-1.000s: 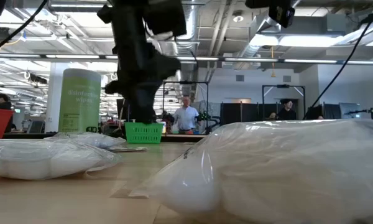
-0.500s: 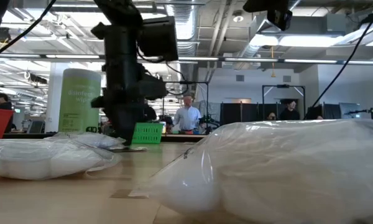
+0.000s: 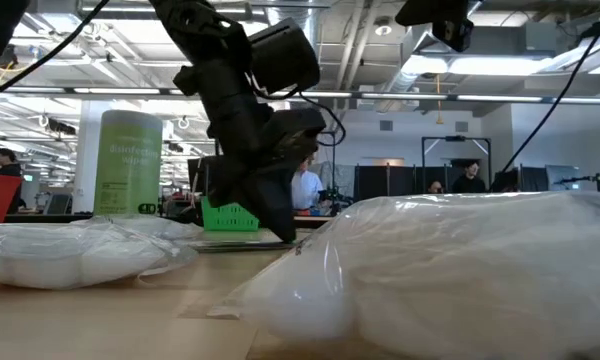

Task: Pick & Place Travel size toiletries
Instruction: Put the black comb into the bottom red basket

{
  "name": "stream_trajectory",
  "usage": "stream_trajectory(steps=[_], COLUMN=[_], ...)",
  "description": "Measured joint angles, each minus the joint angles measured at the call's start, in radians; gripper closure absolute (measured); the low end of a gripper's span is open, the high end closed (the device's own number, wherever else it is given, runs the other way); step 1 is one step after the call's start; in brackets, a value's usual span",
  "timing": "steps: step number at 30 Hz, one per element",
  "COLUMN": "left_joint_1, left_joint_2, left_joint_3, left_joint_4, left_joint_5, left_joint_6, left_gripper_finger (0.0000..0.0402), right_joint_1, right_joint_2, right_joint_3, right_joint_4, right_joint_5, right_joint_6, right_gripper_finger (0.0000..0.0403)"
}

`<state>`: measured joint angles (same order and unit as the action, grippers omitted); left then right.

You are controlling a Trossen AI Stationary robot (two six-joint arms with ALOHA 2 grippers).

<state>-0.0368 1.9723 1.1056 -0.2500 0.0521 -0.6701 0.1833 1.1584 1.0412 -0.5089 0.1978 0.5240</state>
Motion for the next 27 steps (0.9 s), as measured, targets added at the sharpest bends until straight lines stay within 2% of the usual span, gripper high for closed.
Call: stream_trajectory(steps=[8,14,17,24,27], left_joint_1=[-0.007,-0.064,-0.097,-0.178,-0.206], left_joint_2=[-0.012,-0.121,-0.152,-0.157,-0.157], left_joint_3=[0.055,0.068,0.067,0.021,-0.022], left_joint_4=[0.025,0.035,0.01,-0.053,-0.083], left_joint_5=[-0.006,-0.079,-0.103,-0.155,-0.183], left_joint_6=[0.196,0.194,0.155,-0.041,-0.14], left_gripper_finger=[0.0401,0.0401,0.0401,0.0401,0.0401], right_joint_1=[-0.002,-0.055,-0.094,-0.15,-0.15], right_joint_2=[0.0,0.011,0.033,0.134,0.205], right_joint_3=[0.0,0.0,0.003,0.001,0.0], right_joint_4=[-0.002,-0.009,-0.001,-0.005,-0.01], right_joint_5=[-0.029,-0.3,-0.366,-0.324,-0.32], right_joint_6=[-0.047,-0.254,-0.277,-0.292,-0.351], right_gripper_finger=[0.0403,0.0403,0.0403,0.0403,0.0403])
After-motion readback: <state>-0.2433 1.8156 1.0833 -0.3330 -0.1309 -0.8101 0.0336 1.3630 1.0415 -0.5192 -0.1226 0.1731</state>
